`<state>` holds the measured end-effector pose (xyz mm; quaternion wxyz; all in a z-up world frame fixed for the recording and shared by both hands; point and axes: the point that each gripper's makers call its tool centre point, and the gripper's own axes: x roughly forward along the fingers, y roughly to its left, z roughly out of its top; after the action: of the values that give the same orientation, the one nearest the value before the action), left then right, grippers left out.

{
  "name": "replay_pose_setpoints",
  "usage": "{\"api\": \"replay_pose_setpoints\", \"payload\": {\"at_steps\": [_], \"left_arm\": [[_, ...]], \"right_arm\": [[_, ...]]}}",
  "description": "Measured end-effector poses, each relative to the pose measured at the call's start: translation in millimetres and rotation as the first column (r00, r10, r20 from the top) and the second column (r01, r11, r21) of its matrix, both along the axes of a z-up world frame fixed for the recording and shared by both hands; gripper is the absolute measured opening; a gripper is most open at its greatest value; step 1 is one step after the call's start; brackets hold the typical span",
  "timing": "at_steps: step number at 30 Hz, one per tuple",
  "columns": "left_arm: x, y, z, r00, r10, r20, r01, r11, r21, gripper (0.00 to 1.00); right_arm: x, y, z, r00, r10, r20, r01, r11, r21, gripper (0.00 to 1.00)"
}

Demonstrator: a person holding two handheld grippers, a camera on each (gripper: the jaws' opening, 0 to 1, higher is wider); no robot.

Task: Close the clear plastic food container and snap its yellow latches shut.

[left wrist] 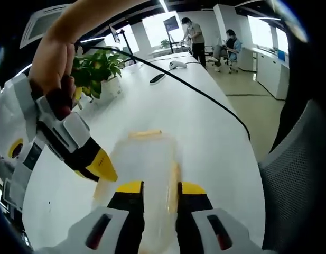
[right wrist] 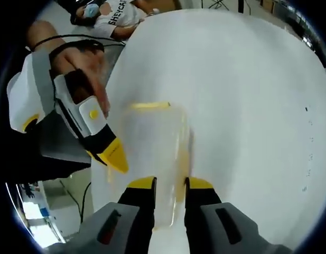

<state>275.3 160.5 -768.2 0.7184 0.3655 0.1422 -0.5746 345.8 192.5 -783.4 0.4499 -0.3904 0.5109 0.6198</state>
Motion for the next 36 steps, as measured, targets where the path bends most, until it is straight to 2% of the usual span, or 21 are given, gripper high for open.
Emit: {"api": "replay_pose_setpoints", "payload": {"at_steps": [1, 3, 6, 11, 17, 20, 24, 25, 26, 28, 29, 31, 32, 33, 34, 35, 36], "left_arm": [[-3.4, 6, -3.5, 0.999, 0.041, -0.023, -0.041, 0.999, 0.018, 0.15], [-1.2, 8, -2.2, 0.996, 0.057, -0.071, -0.058, 0.998, -0.009, 0.15], [-1.6, 9, -2.1, 0.998, 0.036, -0.048, -0.037, 0.999, -0.01, 0.16], [-1.5, 9, -2.8, 0.996, 0.044, -0.079, -0.046, 0.999, -0.022, 0.16], [-1.4, 9, -3.4, 0.996, 0.041, -0.079, -0.043, 0.999, -0.022, 0.17], [-2.5, 9, -3.1, 0.998, 0.028, -0.059, -0.029, 0.999, -0.019, 0.17], [-3.7, 9, -0.8, 0.997, 0.037, -0.07, -0.038, 0.999, -0.004, 0.18], [-4.5, 10, -0.7, 0.994, 0.052, -0.095, -0.053, 0.999, -0.002, 0.18], [-5.8, 11, -0.1, 0.985, 0.088, -0.148, -0.09, 0.996, -0.007, 0.18], [-7.3, 15, 1.4, 0.974, 0.106, -0.201, -0.108, 0.994, 0.001, 0.17], [-5.7, 18, 1.5, 0.972, 0.112, -0.207, -0.112, 0.994, 0.01, 0.18], [-0.6, 23, 10.0, 0.955, 0.157, -0.25, -0.168, 0.986, -0.023, 0.22], [5.5, 27, 17.4, 0.948, 0.182, -0.262, -0.201, 0.978, -0.048, 0.25], [8.4, 30, 21.0, 0.935, 0.203, -0.291, -0.23, 0.971, -0.06, 0.27], [10.6, 32, 22.0, 0.92, 0.218, -0.326, -0.252, 0.966, -0.064, 0.31], [16.5, 37, 20.8, 0.901, 0.256, -0.35, -0.287, 0.957, -0.042, 0.36], [22.2, 41, 20.0, 0.913, 0.254, -0.319, -0.276, 0.961, -0.024, 0.38]], "right_arm": [[0, 0, -0.2, 1.0, -0.012, -0.004, 0.012, 1.0, -0.011, 0.18], [1, 0, -1.0, 1.0, -0.01, 0.0, 0.01, 0.999, -0.033, 0.18], [0, -1, -1.1, 1.0, -0.016, 0.004, 0.016, 0.998, -0.064, 0.19], [-2, -2, -1.6, 0.999, 0.02, 0.033, -0.015, 0.99, -0.144, 0.19], [0, -5, -1.6, 1.0, 0.006, 0.026, -0.002, 0.989, -0.147, 0.2], [-1, -5, 0.5, 0.999, -0.006, 0.032, 0.009, 0.994, -0.106, 0.2], [-3, -4, 4.0, 0.997, -0.036, 0.073, 0.037, 0.999, -0.014, 0.2], [-4, -4, 4.4, 0.995, -0.061, 0.078, 0.06, 0.998, 0.019, 0.2], [-5, -3, 5.1, 0.995, -0.056, 0.084, 0.051, 0.997, 0.052, 0.2], [-7, -2, 7.2, 0.992, -0.076, 0.096, 0.063, 0.99, 0.13, 0.2], [-6, -3, 8.1, 0.989, -0.112, 0.1, 0.095, 0.982, 0.161, 0.2], [-5, -4, 9.4, 0.982, -0.152, 0.108, 0.126, 0.969, 0.214, 0.2], [-4, -4, 10.2, 0.974, -0.195, 0.115, 0.161, 0.953, 0.258, 0.2], [-3, -5, 12.6, 0.969, -0.208, 0.132, 0.16, 0.939, 0.303, 0.26], [0, -5, 18.0, 0.956, -0.248, 0.158, 0.178, 0.915, 0.361, 0.32], [-3, -10, 21.2, 0.953, -0.262, 0.149, 0.193, 0.91, 0.367, 0.35], [-8, -18, 26.3, 0.949, -0.28, 0.143, 0.209, 0.903, 0.376, 0.34]]}}
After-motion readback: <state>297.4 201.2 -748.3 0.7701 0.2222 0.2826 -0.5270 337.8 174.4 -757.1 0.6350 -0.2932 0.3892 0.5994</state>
